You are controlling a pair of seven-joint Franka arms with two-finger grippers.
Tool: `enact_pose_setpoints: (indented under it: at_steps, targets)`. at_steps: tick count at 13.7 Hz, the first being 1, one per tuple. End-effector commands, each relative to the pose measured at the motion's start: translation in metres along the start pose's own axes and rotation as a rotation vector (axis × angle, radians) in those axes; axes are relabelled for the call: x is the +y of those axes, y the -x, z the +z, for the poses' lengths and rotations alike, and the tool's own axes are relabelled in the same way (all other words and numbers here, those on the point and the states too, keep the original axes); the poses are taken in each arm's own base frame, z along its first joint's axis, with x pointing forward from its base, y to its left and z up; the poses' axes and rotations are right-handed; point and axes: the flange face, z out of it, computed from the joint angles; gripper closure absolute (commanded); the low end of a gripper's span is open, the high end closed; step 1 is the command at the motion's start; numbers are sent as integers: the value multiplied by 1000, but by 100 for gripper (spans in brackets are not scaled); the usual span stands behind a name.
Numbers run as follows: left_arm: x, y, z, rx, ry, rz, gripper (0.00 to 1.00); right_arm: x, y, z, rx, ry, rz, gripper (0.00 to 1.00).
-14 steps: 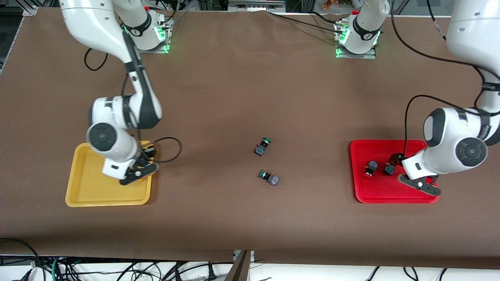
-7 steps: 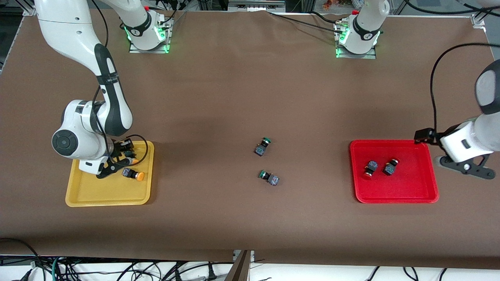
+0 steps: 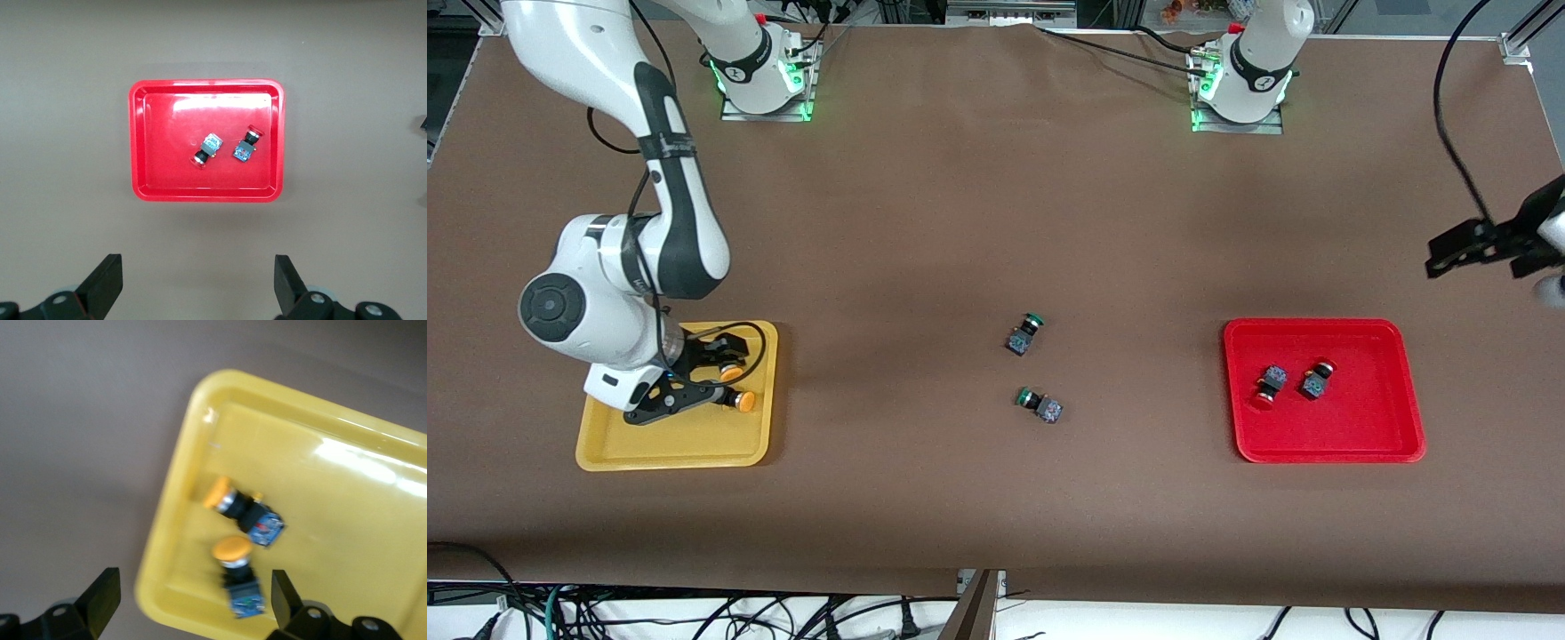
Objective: Place red and yellow buttons in trays
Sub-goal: 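Release the yellow button in the yellow tray with the right gripper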
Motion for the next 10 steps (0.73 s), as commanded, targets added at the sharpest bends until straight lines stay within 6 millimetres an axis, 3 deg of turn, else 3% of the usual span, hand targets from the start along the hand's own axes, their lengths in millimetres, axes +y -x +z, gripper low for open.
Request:
enact_pose_setpoints:
  at_steps: [1, 3, 7, 10]
  targets:
    - [5, 26, 14, 32, 17, 5, 0, -41, 5, -46, 23, -27, 92, 0]
    - [9, 37, 11, -57, 17, 58, 0, -35, 15, -79, 15, -40, 83, 0]
    - [7, 31, 10, -55, 6, 69, 0, -27, 56, -165, 15, -90, 63, 0]
    - [2, 31, 10, -55, 8, 63, 0, -16, 88, -211, -28, -43, 82, 0]
